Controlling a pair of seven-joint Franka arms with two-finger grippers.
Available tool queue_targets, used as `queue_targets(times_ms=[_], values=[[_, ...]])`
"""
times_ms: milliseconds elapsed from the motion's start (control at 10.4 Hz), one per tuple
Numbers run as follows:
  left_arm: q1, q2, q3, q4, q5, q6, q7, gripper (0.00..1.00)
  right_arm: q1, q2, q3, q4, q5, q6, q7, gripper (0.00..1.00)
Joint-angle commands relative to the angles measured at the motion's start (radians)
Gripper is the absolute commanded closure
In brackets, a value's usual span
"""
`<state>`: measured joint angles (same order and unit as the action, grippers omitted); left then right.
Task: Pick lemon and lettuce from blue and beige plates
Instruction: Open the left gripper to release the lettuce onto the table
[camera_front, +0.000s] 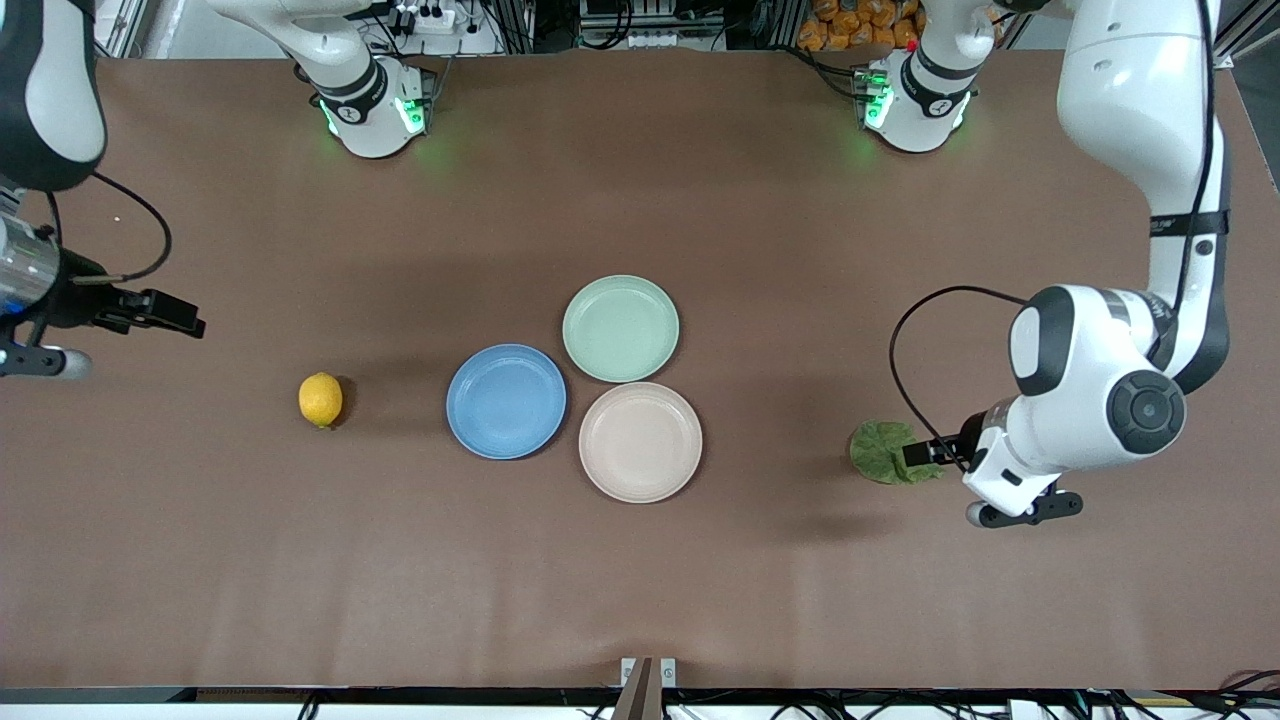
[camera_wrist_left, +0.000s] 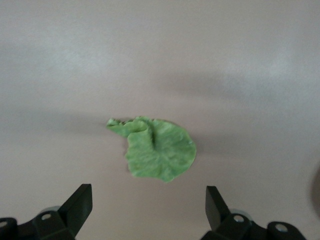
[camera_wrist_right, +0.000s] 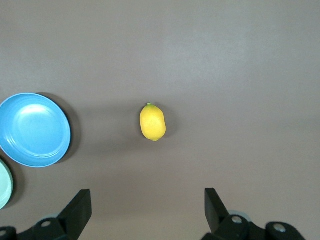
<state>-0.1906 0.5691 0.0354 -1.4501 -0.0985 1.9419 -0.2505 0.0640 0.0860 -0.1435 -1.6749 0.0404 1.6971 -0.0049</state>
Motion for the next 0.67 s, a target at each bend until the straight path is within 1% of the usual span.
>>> queue_targets(times_ms=[0, 192, 383, 575], values=[[0.010, -0.167, -0.005, -0.194, 0.030, 0.012, 0.008, 0.00, -0.007, -0.037, 0.007, 0.043, -0.014, -0.071, 0.011, 0.00], [0.013, -0.253, -0.005, -0.275, 0.030, 0.012, 0.008, 0.00, -0.015, -0.042, 0.007, 0.110, -0.014, -0.158, 0.007, 0.00], [0.010, -0.334, -0.008, -0.347, 0.030, 0.012, -0.016, 0.00, -0.018, -0.051, 0.007, 0.144, -0.014, -0.216, 0.005, 0.00], [0.010, -0.385, -0.009, -0.375, 0.030, 0.008, -0.041, 0.00, -0.018, -0.061, 0.008, 0.176, -0.016, -0.273, 0.006, 0.00]])
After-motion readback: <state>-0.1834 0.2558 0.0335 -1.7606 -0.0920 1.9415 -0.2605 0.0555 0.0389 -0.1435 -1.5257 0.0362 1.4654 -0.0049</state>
